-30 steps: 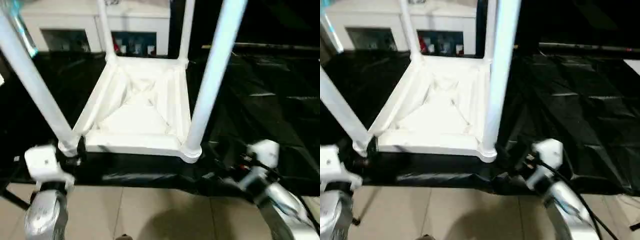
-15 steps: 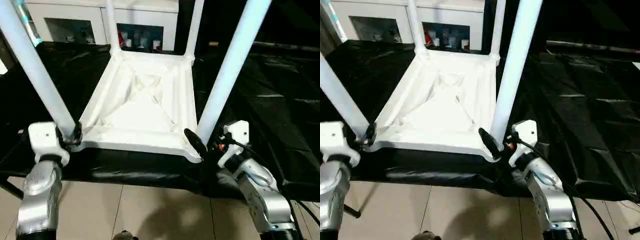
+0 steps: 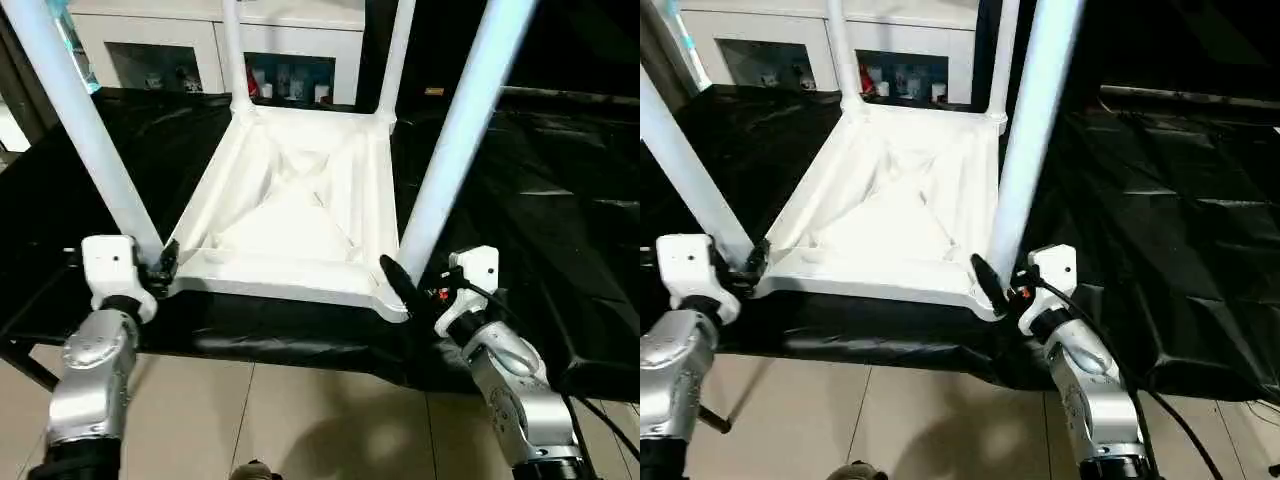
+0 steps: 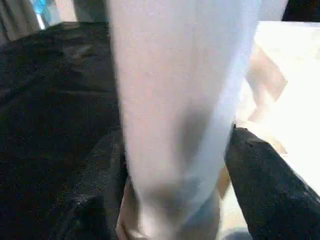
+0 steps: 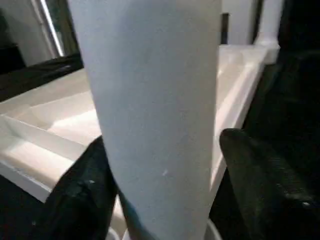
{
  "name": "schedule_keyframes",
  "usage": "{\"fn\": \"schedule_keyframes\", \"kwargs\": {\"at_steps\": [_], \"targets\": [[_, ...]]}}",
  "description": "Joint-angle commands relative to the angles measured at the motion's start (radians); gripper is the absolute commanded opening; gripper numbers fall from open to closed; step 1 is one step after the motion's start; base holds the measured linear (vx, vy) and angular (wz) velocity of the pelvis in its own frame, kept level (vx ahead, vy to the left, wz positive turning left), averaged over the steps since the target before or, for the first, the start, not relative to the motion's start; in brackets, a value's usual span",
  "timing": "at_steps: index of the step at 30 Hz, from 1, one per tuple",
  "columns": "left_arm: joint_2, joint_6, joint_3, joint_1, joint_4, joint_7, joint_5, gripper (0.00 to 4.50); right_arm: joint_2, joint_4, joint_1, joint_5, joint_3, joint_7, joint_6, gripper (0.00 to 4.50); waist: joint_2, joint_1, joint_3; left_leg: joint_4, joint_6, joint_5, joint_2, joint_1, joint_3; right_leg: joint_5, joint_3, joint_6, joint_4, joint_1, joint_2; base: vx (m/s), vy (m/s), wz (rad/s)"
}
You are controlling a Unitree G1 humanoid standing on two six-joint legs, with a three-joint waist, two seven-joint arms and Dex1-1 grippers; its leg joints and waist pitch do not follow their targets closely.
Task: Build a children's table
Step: Flip table
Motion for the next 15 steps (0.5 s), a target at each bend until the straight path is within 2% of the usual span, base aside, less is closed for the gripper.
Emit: {"fn": "schedule_keyframes", "kwargs": {"at_steps": [1, 3, 4, 5, 6, 10, 14, 15], "targets": [[-0.004, 0.009, -0.021, 0.002, -0.004, -0.014, 0.003, 2.82, -0.002, 0.026, -0.017, -0.014, -0.028, -0.031, 0.030, 2.86, 0.016, -0.002, -0.054, -0.095, -0.034, -0.247, 0.062, 0.027, -0.025, 0.065, 0.038, -0.182, -0.069, 0.013, -0.071, 0.000, 0.000, 0.00], [-0.003, 0.003, -0.028, -0.005, 0.005, -0.028, -0.001, 2.72, 0.000, 0.040, -0.027, -0.014, -0.027, -0.035, 0.042, 2.81, 0.015, -0.001, -0.054, -0.096, -0.036, -0.254, 0.060, 0.027, -0.023, 0.050, 0.039, -0.177, -0.071, 0.013, -0.072, 0.000, 0.000, 0.00], [0.000, 0.002, -0.033, -0.008, 0.009, -0.036, -0.002, 2.48, 0.002, 0.045, -0.030, -0.011, -0.027, -0.036, 0.049, 2.65, 0.015, -0.001, -0.054, -0.096, -0.036, -0.255, 0.060, 0.026, -0.023, 0.045, 0.039, -0.177, -0.071, 0.013, -0.073, 0.000, 0.000, 0.00], [0.001, 0.005, -0.037, -0.010, 0.010, -0.042, -0.005, 2.48, 0.003, 0.050, -0.033, -0.011, -0.024, -0.037, 0.054, 2.65, 0.017, 0.000, -0.054, -0.096, -0.037, -0.257, 0.062, 0.027, -0.024, 0.042, 0.039, -0.175, -0.072, 0.011, -0.073, 0.000, 0.000, 0.00], [0.004, 0.008, -0.042, -0.012, 0.010, -0.048, -0.008, 2.35, 0.003, 0.057, -0.035, -0.013, -0.019, -0.037, 0.055, 2.42, 0.016, 0.000, -0.055, -0.095, -0.038, -0.251, 0.061, 0.026, -0.023, 0.055, 0.039, -0.174, -0.071, 0.011, -0.072, 0.000, 0.000, 0.00], [0.008, 0.011, -0.049, -0.027, 0.022, -0.064, -0.012, 2.16, 0.009, 0.081, -0.053, -0.022, -0.010, -0.050, 0.053, 2.19, 0.018, 0.001, -0.056, -0.095, -0.040, -0.238, 0.060, 0.026, -0.023, 0.081, 0.037, -0.170, -0.069, 0.012, -0.070, 0.000, 0.000, 0.00], [-0.016, 0.028, -0.063, -0.047, 0.022, -0.044, -0.007, 2.14, 0.017, 0.103, -0.082, -0.022, -0.033, -0.080, 0.052, 2.06, 0.013, -0.002, -0.050, -0.102, -0.054, -0.299, 0.062, 0.028, -0.022, -0.018, 0.040, -0.171, -0.077, 0.008, -0.073, 0.000, 0.000, 0.00], [-0.024, 0.029, -0.065, -0.051, 0.023, -0.033, -0.003, 2.13, 0.016, 0.108, -0.085, -0.021, -0.039, -0.084, 0.050, 2.01, 0.016, -0.001, -0.050, -0.102, -0.056, -0.307, 0.063, 0.030, -0.022, -0.037, 0.041, -0.172, -0.079, 0.005, -0.075, 0.000, 0.000, 0.00]]}}
